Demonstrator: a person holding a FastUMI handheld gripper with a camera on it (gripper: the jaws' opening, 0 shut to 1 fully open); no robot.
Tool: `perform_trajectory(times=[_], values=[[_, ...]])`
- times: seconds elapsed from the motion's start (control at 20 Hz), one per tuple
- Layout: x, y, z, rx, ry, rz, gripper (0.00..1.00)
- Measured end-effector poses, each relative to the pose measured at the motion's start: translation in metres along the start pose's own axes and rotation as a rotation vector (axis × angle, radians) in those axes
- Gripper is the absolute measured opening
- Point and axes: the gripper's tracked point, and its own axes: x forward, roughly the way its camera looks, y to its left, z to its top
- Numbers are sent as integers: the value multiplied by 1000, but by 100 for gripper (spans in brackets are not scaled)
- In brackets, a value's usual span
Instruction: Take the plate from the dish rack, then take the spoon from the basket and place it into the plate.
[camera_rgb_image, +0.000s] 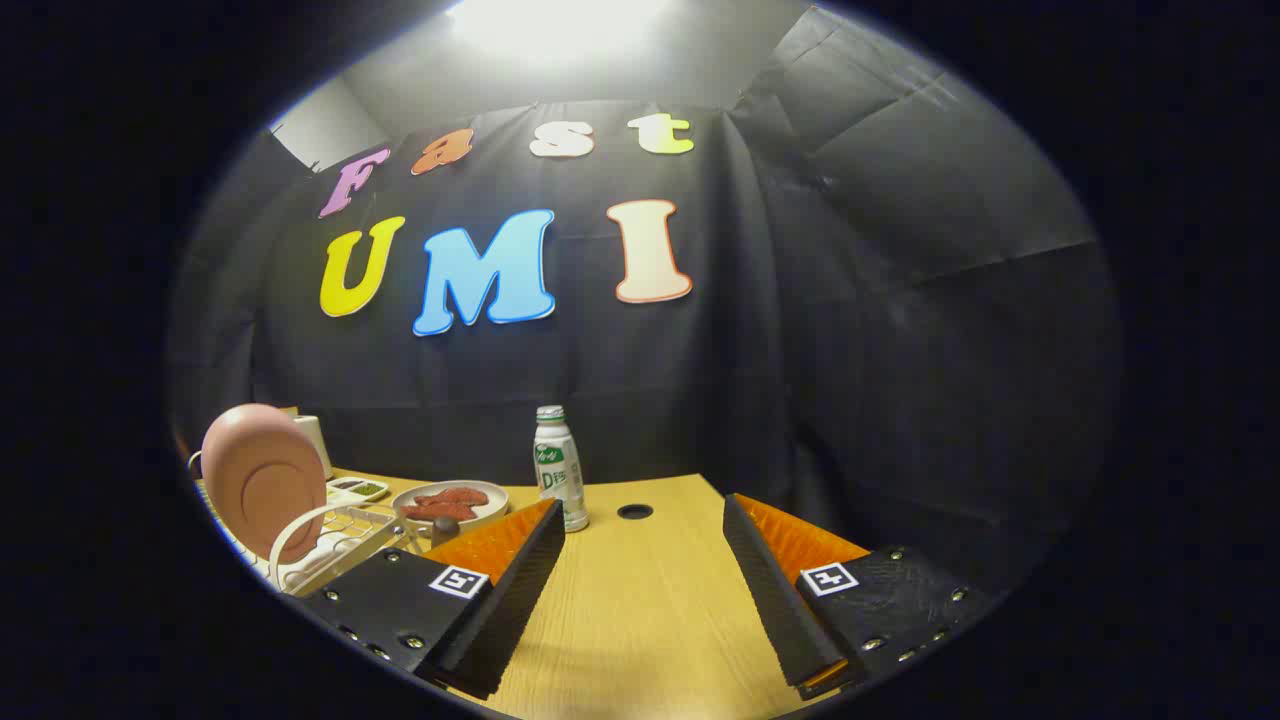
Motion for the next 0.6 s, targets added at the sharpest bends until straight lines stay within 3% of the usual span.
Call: perform_trajectory(times=[0.25,0.6], values=[[-53,-18,57,-33,22,-57,98],[-113,29,124,-53,19,-38,98]])
